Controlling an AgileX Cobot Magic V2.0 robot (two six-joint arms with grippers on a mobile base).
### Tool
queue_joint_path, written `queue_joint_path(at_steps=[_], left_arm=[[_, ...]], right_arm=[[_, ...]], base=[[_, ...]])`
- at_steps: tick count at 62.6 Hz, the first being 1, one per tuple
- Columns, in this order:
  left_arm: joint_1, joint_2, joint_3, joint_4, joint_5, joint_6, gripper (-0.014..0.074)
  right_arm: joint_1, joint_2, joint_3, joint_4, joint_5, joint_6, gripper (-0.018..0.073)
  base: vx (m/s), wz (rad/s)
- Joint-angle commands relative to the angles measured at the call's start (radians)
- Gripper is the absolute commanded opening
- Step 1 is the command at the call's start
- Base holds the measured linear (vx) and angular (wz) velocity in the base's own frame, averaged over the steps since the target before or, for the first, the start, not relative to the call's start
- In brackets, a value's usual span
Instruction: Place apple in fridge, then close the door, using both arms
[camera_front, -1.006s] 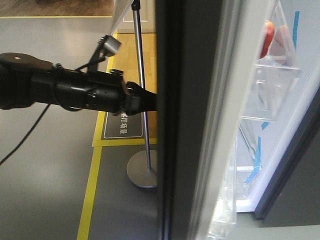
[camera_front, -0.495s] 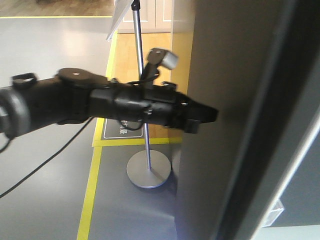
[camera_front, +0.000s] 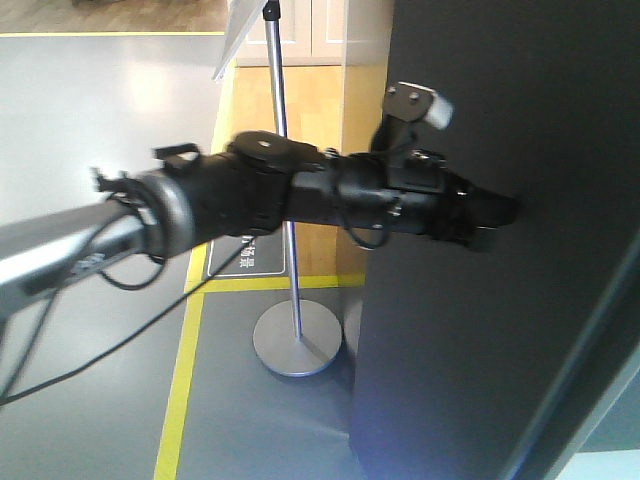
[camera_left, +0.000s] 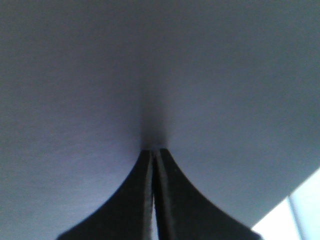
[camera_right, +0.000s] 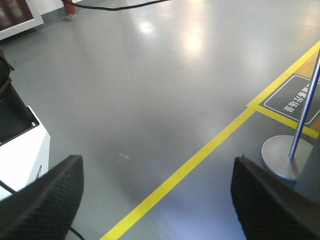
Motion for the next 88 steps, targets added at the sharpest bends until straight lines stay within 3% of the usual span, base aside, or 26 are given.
queue_joint_path(at_steps=[1, 5, 9, 14, 22, 31, 37, 42, 57, 63, 81, 88], left_arm=[[-0.021, -0.041, -0.058, -0.055, -0.012, -0.008, -0.0006], [-0.022, -0.045, -0.059, -0.029, -0.014, -0.017, -0.0006], [-0.021, -0.056, -0.059, 0.012, -0.015, -0.078, -0.0006], [-0.017, -0.072, -0.059, 0.138, -0.014, -0.186, -0.0006], [-0.017, -0.13, -0.059, 0.493, -0.014, -0.451, -0.0006], [-0.017, -0.207, -0.057, 0.927, 0.016, -0.819, -0.0006], [-0.017, -0.256, -0.056, 1.145, 0.052, -0.995, -0.0006], [-0.017, -0.3, -0.028, 1.25, 0.042, -1.065, -0.0006], [-0.017, -0.504, 0.256, 1.357, -0.141, -1.109, -0.0006], [-0.002, -0.588, 0.392, 1.399, -0.22, -1.168, -0.0006], [0.161, -0.798, 0.685, 1.581, -0.231, -1.352, -0.0006], [0.206, -0.876, 0.775, 1.645, -0.231, -1.405, -0.0006]], right_arm=[[-0.002, 0.017, -0.022, 0.035, -0.053, -0.001, 0.0578], [-0.002, 0.017, -0.022, 0.035, -0.053, -0.001, 0.0578], [-0.002, 0.017, -0.022, 0.035, -0.053, -0.001, 0.0578], [-0.002, 0.017, -0.022, 0.035, -0.053, -0.001, 0.0578], [-0.002, 0.017, -0.022, 0.035, -0.053, -0.001, 0.0578], [-0.002, 0.017, -0.022, 0.035, -0.053, -0.001, 0.0578], [-0.002, 0.017, -0.022, 0.035, -0.053, -0.001, 0.0578], [-0.002, 0.017, -0.022, 0.035, -0.053, -0.001, 0.0578], [-0.002, 0.017, -0.022, 0.036, -0.053, -0.001, 0.0578], [-0.002, 0.017, -0.022, 0.039, -0.054, -0.001, 0.0578], [-0.002, 0.017, -0.022, 0.016, -0.052, -0.009, 0.0578], [-0.003, 0.026, -0.022, -0.043, -0.069, 0.048, 0.0566]], base=[[0.0, 0.0], [0.0, 0.0], [0.0, 0.0], [0.0, 0.0], [0.0, 0.0], [0.0, 0.0], [0.0, 0.0], [0.0, 0.0], [0.0, 0.0], [0.0, 0.0], [0.0, 0.0], [0.0, 0.0]])
